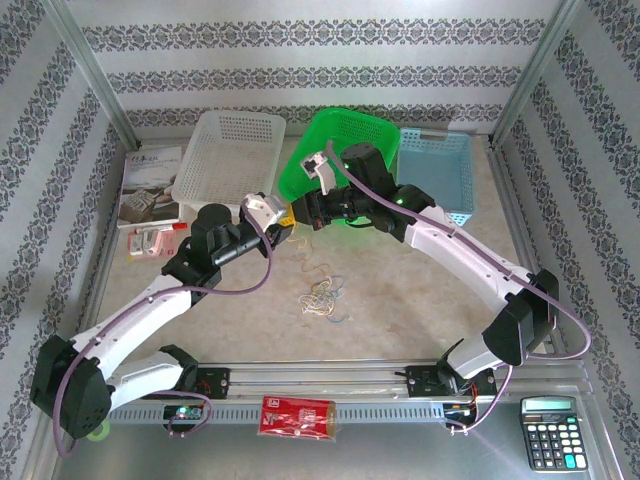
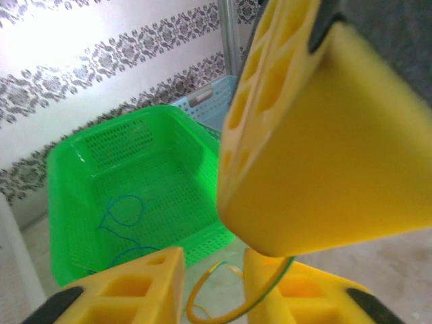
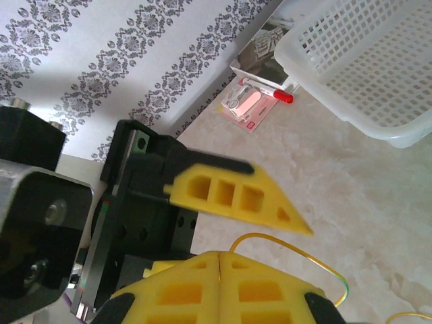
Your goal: Untangle the cables
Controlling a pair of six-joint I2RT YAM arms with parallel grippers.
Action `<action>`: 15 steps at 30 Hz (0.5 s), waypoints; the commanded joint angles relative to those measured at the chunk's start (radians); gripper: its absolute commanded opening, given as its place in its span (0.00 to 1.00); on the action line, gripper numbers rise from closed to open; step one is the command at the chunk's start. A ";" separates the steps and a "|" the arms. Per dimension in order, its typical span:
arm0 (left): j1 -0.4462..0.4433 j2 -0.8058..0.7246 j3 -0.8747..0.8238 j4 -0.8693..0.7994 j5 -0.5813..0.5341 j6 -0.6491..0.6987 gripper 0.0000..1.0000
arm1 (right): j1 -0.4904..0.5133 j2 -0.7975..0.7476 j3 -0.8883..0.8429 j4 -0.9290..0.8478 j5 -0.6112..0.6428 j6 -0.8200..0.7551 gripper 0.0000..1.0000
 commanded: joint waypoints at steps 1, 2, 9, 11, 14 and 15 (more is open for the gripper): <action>-0.012 0.012 0.040 -0.008 0.039 -0.005 0.21 | 0.015 0.006 0.037 0.002 -0.024 -0.013 0.00; -0.013 0.014 0.043 -0.010 0.042 -0.006 0.17 | 0.015 0.007 0.039 0.004 -0.026 -0.011 0.00; -0.013 0.028 0.050 0.000 0.060 -0.047 0.00 | 0.006 -0.011 0.033 0.010 -0.018 -0.006 0.00; -0.013 0.029 0.047 0.010 0.057 -0.063 0.00 | -0.003 -0.023 0.022 0.018 -0.016 -0.001 0.07; -0.014 0.029 0.041 0.027 0.049 -0.081 0.00 | -0.029 -0.058 -0.017 0.044 -0.012 0.016 0.29; -0.013 0.029 0.041 0.032 0.048 -0.088 0.00 | -0.041 -0.074 -0.035 0.056 -0.007 0.024 0.34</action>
